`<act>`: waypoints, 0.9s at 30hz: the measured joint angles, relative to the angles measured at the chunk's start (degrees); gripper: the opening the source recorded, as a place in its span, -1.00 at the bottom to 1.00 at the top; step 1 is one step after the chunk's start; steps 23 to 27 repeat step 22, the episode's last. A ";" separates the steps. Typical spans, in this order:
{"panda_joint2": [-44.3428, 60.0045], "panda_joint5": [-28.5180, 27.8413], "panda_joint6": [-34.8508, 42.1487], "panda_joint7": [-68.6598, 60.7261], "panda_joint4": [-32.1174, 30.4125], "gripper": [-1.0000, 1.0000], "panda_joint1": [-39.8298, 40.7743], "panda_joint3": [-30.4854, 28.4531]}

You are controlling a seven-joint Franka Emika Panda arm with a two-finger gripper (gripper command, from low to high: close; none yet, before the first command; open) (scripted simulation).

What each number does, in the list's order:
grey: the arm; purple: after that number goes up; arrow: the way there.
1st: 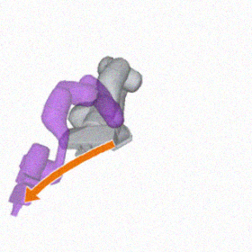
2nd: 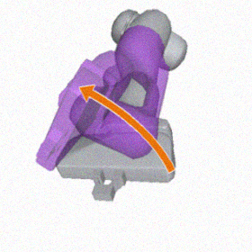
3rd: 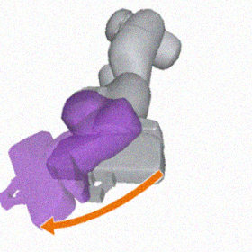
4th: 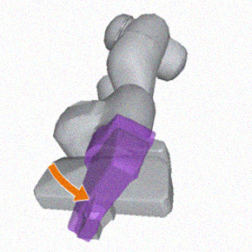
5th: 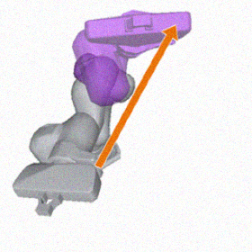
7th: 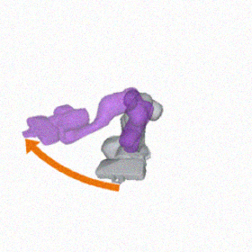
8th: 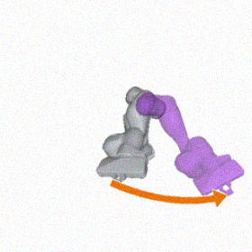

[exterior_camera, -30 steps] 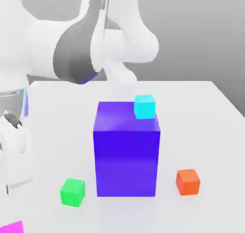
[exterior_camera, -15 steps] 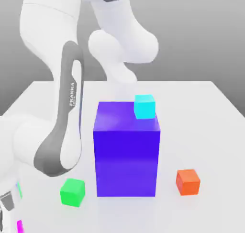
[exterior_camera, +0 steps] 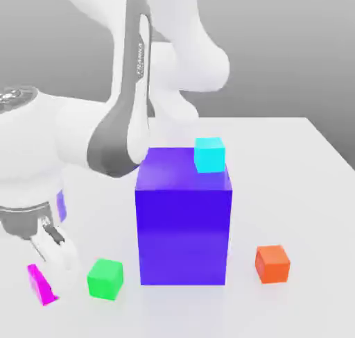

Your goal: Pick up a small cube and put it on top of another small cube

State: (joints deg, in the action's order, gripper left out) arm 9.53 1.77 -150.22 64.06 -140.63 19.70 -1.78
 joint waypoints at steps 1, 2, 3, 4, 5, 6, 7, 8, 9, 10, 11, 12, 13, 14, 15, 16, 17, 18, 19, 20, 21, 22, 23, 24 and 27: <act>-1.79 -0.25 -0.28 -1.92 -2.08 -1.00 0.01 0.34; -3.58 -0.49 -0.57 -3.86 -4.15 -1.00 -0.09 0.61; -5.36 -0.73 -0.86 -5.78 -6.23 -1.00 -0.33 0.84; -7.16 -0.99 -1.14 -7.71 -8.32 -1.00 -0.49 1.03; -8.88 -1.26 -1.45 -9.58 -10.36 -1.00 -0.63 1.27; -10.11 -1.50 -1.98 -11.20 -12.12 -1.00 -1.20 1.09; -9.70 -1.64 -3.22 -12.01 -12.95 -1.00 -2.11 0.53; -8.47 -1.66 -4.81 -12.45 -13.32 -1.00 -2.36 0.52; -6.82 -1.62 -6.56 -12.68 -13.44 -1.00 -2.10 0.37; -4.96 -1.50 -8.45 -12.88 -13.46 -1.00 -1.95 0.37; -2.99 -1.36 -10.36 -13.03 -13.41 -1.00 -1.93 0.35; -1.05 -1.26 -12.24 -13.14 -13.34 1.00 -1.82 0.46; -1.05 -1.26 -12.24 -13.14 -13.34 1.00 -1.82 0.46; -1.05 -1.26 -12.24 -13.14 -13.34 1.00 -1.82 0.46; -1.05 -1.26 -12.24 -13.14 -13.34 1.00 -1.82 0.46; -1.05 -1.26 -12.24 -13.14 -13.34 1.00 -1.82 0.46; -1.05 -1.26 -12.24 -13.14 -13.34 1.00 -1.82 0.46; -0.07 -1.12 -13.18 -13.26 -13.31 1.00 -1.76 0.53; -0.61 -1.18 -12.69 -13.26 -13.35 1.00 -1.65 0.60; -1.92 -1.25 -11.45 -13.21 -13.42 1.00 -1.66 0.56; -3.61 -1.43 -9.84 -13.07 -13.50 1.00 -1.65 0.52; -5.48 -1.58 -8.06 -12.96 -13.60 1.00 -1.66 0.47; -5.48 -1.58 -8.06 -12.96 -13.60 1.00 -1.66 0.47; -5.48 -1.58 -8.06 -12.96 -13.60 1.00 -1.66 0.47; -5.48 -1.58 -8.06 -12.96 -13.60 1.00 -1.66 0.47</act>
